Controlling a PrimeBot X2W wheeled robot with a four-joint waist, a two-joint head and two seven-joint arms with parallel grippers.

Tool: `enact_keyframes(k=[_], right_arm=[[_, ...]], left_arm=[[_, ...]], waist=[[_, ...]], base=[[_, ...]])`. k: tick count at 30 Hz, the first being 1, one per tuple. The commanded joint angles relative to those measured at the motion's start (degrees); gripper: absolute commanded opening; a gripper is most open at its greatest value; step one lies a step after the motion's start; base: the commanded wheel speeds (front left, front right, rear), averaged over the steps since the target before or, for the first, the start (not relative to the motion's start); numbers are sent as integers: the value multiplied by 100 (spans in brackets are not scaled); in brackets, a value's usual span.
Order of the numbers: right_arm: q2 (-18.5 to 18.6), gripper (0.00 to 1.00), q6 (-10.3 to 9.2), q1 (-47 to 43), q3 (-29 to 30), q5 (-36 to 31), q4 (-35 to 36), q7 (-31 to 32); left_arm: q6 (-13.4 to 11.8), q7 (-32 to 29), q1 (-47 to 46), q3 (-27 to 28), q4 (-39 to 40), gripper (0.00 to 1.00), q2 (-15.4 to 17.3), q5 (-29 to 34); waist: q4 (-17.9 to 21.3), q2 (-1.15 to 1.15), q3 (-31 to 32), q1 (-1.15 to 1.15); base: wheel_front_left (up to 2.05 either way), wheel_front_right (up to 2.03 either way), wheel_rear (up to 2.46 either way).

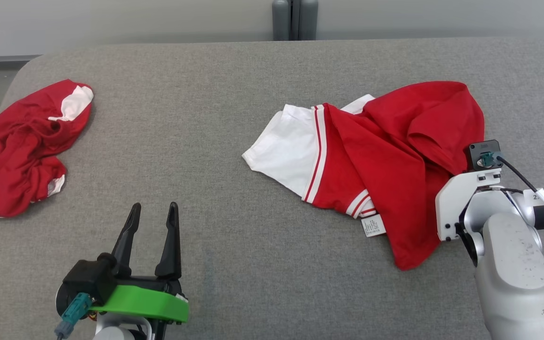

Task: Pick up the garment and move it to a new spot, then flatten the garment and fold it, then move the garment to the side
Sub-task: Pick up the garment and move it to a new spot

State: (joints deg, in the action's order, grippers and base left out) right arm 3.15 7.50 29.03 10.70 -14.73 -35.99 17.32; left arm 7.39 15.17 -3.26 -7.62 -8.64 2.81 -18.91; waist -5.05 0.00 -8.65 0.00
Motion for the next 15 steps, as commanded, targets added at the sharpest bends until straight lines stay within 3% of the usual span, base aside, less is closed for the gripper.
enact_keyframes(k=[1,5,7,12,15], right_arm=[[9,0,0,73,35,4,-48,-71],[-5,0,-1,119,202,361,-60,-409],[-9,0,0,176,299,1005,-86,-562],[-17,0,1,321,-439,4159,37,-474],[-12,0,1,272,-934,5382,450,-277]], left_arm=[[12,-3,-79,0,-6,100,15,19],[12,-3,-55,14,-18,100,15,26],[12,-4,-23,42,-25,100,15,29],[12,-3,76,141,-32,100,15,38],[12,-4,109,164,-19,100,13,34]], waist=[[-40,0,-17,0],[-96,0,-11,0],[-107,0,19,0],[-48,0,162,0],[34,0,245,0]], base=[[0,0,0],[0,0,0],[0,0,0],[0,0,0],[0,0,0]])
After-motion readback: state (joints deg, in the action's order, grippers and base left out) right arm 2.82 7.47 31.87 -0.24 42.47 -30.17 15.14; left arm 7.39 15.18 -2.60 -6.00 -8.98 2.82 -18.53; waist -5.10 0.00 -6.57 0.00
